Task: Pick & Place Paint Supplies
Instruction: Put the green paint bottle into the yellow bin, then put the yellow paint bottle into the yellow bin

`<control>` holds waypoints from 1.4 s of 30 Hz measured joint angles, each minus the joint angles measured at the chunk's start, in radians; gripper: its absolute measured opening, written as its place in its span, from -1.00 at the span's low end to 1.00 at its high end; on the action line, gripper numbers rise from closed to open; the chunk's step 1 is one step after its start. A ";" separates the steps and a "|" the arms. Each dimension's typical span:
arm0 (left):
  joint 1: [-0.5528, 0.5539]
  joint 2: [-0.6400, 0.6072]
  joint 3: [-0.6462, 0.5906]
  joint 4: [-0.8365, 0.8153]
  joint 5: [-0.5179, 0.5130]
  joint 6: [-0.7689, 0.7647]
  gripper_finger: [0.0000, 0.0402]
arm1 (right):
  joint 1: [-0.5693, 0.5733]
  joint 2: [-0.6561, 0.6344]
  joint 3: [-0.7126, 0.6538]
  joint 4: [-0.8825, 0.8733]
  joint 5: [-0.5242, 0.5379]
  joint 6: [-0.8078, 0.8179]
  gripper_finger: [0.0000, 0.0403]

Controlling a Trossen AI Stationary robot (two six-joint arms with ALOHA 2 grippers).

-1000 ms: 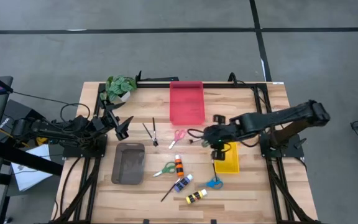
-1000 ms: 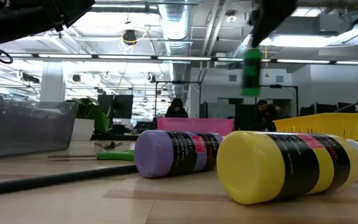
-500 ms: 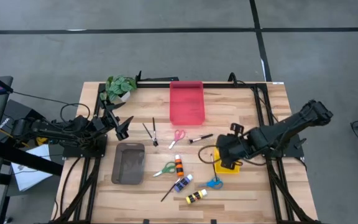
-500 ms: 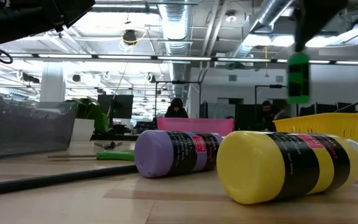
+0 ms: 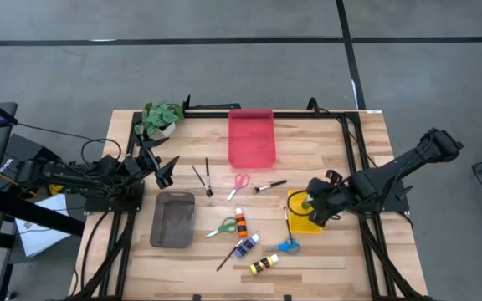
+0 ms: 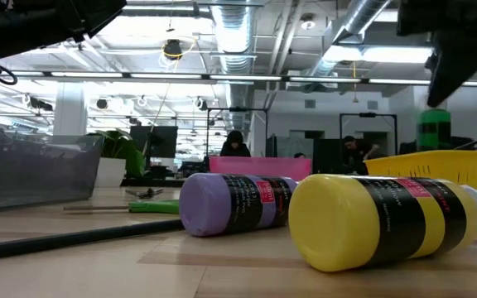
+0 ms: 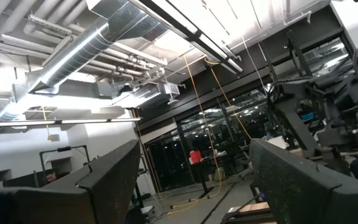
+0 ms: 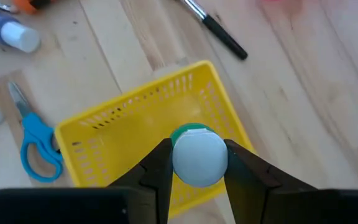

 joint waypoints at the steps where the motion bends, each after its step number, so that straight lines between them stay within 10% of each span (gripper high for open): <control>1: 0.000 0.000 0.000 0.000 0.000 0.000 0.48 | -0.001 -0.011 -0.019 0.004 -0.009 0.008 -0.46; 32: 0.000 0.000 0.000 -0.001 0.000 -0.001 0.48 | -0.080 0.035 -0.096 0.118 -0.086 -0.117 -0.46; 42: 0.000 0.000 0.000 -0.001 0.000 -0.001 0.48 | -0.080 0.036 -0.096 0.123 -0.061 -0.117 0.15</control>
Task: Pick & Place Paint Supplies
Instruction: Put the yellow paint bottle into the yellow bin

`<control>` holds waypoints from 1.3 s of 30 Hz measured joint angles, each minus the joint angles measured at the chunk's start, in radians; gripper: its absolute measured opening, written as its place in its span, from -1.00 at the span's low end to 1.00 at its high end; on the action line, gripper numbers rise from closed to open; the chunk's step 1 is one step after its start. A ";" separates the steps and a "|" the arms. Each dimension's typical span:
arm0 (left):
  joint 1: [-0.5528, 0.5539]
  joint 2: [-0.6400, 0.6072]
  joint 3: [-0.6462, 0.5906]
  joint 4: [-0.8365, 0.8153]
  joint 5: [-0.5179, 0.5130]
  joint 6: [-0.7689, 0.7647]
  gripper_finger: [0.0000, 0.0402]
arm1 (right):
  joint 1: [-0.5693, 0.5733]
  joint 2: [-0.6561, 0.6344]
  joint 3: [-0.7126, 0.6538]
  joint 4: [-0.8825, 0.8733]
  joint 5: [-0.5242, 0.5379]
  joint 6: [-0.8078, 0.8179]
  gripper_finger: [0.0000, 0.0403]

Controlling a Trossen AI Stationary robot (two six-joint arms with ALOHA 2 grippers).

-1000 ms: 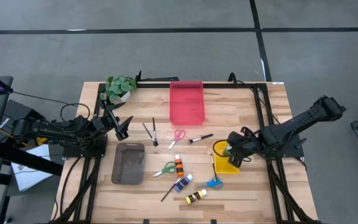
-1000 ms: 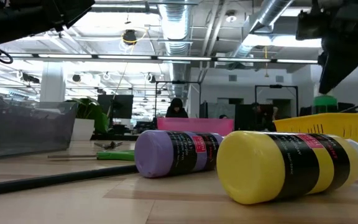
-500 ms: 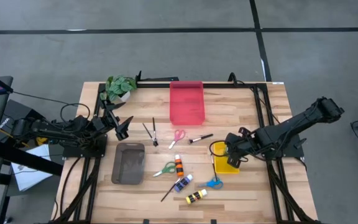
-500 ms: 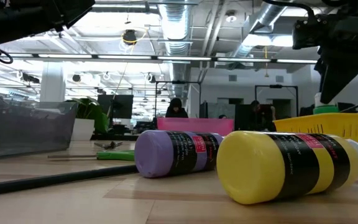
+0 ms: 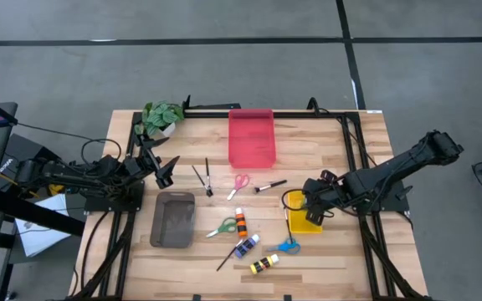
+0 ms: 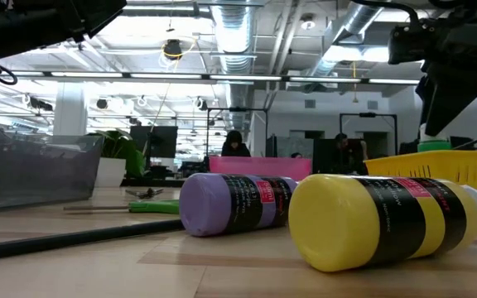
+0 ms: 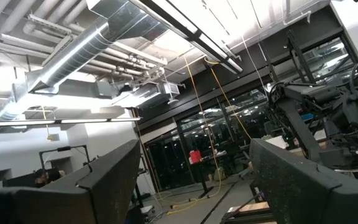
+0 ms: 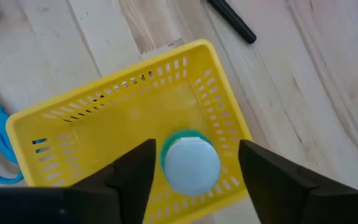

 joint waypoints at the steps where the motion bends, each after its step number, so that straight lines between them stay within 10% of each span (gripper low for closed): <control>1: 0.000 0.000 0.000 0.000 0.000 0.000 0.48 | 0.000 -0.001 0.000 0.000 0.000 0.000 0.16; 24: 0.000 0.000 0.000 -0.008 -0.034 0.000 0.48 | 0.002 -0.009 0.175 -0.072 0.000 -0.073 0.15; 39: 0.000 0.000 0.000 -0.019 -0.034 0.003 0.48 | 0.138 0.086 0.226 0.289 -0.077 -0.274 0.16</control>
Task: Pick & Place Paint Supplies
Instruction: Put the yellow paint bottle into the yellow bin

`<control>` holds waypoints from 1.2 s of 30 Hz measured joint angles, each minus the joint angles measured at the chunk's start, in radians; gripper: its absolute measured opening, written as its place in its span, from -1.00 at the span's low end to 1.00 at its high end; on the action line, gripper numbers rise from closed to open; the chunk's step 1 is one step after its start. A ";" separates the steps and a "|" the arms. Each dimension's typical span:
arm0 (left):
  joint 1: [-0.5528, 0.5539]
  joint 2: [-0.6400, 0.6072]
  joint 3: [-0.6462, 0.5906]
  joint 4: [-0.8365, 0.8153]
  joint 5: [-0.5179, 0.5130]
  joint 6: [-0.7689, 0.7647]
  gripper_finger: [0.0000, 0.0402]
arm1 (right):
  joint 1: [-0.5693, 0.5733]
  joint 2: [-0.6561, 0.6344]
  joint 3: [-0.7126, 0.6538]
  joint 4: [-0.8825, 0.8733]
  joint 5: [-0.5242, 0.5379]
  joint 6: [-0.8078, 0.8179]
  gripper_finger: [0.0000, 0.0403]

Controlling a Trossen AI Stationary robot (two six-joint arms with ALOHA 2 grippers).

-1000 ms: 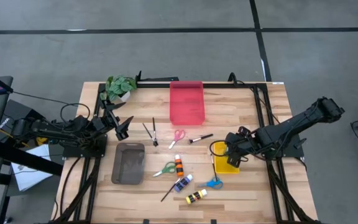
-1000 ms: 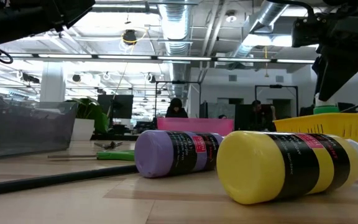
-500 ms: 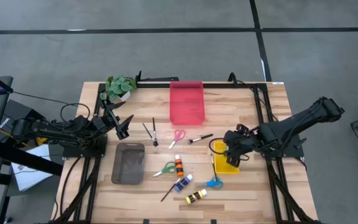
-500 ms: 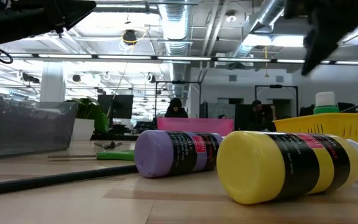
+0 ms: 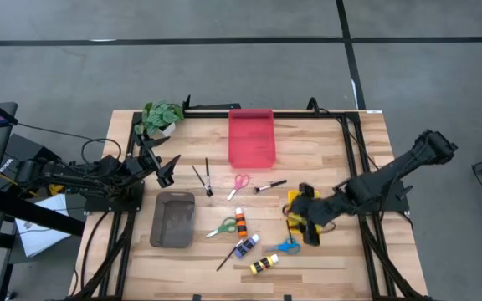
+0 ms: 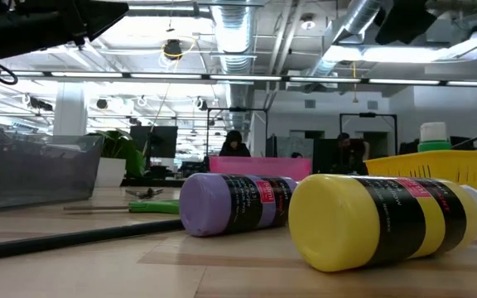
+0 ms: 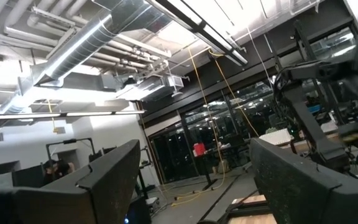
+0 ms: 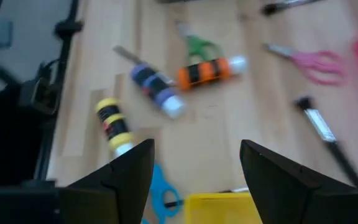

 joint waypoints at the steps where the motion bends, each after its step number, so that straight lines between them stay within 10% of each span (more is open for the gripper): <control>1: 0.000 0.000 0.000 0.000 0.000 0.000 0.48 | 0.016 0.024 0.000 0.029 -0.016 -0.016 0.16; 16: -0.001 0.000 0.000 -0.006 0.027 -0.039 0.48 | 0.070 0.344 0.073 0.289 -0.107 -0.227 0.11; 36: -0.051 0.174 0.000 -0.002 0.156 -0.302 0.48 | 0.080 0.555 0.200 0.172 -0.148 -0.219 0.02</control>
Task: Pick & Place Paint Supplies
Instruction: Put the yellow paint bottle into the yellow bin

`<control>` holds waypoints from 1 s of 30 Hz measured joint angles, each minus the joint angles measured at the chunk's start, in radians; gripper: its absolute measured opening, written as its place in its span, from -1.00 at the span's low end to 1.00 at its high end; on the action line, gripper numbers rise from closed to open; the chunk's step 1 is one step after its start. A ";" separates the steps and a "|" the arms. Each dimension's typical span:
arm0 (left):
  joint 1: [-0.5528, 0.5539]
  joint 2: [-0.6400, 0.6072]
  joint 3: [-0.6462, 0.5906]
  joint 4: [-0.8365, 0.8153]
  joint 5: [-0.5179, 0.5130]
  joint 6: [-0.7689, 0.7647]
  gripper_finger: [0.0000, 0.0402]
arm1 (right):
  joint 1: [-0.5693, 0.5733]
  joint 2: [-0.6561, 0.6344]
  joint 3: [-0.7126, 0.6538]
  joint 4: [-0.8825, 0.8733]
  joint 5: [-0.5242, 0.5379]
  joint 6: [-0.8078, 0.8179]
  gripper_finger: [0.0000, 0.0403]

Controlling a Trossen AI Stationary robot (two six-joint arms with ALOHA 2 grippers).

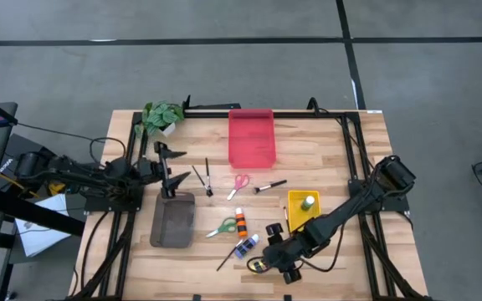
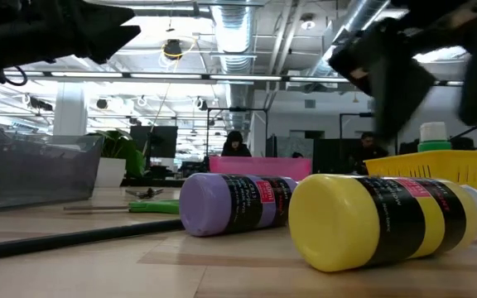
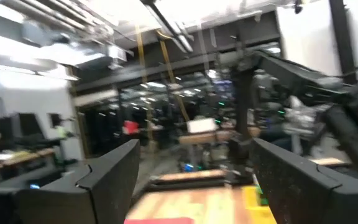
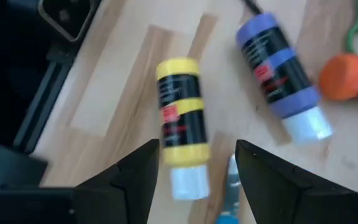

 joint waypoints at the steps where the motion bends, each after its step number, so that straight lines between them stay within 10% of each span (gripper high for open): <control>1: -0.015 0.012 0.000 0.005 0.007 -0.014 0.48 | 0.002 0.000 0.000 -0.016 0.000 0.004 0.01; 30: -0.211 0.114 0.000 0.101 0.005 -0.049 0.48 | 0.022 0.048 -0.024 0.019 0.015 0.025 -0.02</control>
